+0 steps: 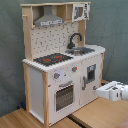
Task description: Play with the kitchen
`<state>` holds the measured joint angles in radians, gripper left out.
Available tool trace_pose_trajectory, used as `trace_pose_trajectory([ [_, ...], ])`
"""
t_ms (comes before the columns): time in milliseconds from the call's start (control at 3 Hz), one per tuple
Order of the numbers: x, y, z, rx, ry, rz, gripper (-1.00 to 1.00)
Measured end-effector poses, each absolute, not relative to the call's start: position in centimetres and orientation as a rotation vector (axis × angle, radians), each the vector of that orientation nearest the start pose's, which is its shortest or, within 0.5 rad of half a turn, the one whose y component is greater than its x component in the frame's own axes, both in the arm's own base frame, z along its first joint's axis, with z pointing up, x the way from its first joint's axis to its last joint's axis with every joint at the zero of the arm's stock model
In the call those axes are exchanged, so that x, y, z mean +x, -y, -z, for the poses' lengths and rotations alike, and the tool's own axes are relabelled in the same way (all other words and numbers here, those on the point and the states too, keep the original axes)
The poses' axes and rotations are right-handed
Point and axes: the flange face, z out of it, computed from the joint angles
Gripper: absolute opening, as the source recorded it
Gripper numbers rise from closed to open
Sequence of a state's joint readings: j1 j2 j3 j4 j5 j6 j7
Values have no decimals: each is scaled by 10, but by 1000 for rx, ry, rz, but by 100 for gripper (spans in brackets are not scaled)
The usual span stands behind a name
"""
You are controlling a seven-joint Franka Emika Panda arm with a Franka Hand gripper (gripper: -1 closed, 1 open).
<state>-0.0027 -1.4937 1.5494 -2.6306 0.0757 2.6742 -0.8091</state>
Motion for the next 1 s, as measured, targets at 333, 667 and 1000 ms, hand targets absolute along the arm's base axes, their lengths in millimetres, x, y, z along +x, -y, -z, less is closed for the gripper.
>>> trace_pose_trajectory([
  [333, 96, -456, -344, 681, -1583, -693, 100],
  [667, 103, -477, -361, 683, -1577, -743, 100],
  [1000, 114, -491, -381, 660, -1564, -728, 100],
])
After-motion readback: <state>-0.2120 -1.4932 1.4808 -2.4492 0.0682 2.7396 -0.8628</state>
